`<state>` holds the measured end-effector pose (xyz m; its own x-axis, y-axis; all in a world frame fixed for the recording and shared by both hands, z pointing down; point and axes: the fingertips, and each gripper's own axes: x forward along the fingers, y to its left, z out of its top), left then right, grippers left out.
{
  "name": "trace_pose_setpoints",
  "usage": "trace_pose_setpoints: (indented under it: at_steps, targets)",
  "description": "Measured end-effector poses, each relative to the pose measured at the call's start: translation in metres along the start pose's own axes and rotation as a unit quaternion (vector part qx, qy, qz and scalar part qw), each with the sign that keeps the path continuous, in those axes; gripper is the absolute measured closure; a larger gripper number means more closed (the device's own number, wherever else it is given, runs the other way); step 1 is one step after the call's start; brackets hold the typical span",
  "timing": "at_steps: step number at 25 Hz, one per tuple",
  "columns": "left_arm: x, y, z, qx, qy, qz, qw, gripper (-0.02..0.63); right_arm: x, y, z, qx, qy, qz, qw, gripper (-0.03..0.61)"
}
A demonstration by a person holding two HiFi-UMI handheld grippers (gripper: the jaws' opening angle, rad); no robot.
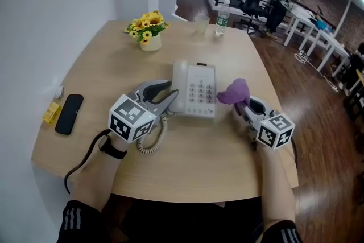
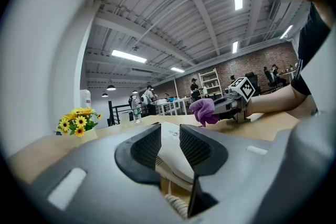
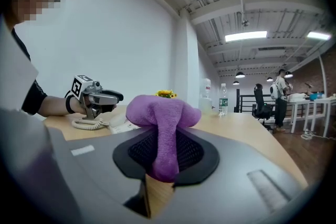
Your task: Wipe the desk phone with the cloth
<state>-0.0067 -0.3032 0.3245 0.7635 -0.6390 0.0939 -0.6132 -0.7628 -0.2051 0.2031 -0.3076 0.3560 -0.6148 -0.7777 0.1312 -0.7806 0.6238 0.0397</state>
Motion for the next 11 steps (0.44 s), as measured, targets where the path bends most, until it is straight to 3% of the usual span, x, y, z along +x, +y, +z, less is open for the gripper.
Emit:
trace_pose_setpoints:
  at_steps: [11]
  targets:
    - [-0.001, -0.0004, 0.0, -0.002, 0.0, 0.001, 1.0, 0.515, 0.0006, 0.0066, 0.0013, -0.027, 0.012, -0.003, 1.0, 0.503]
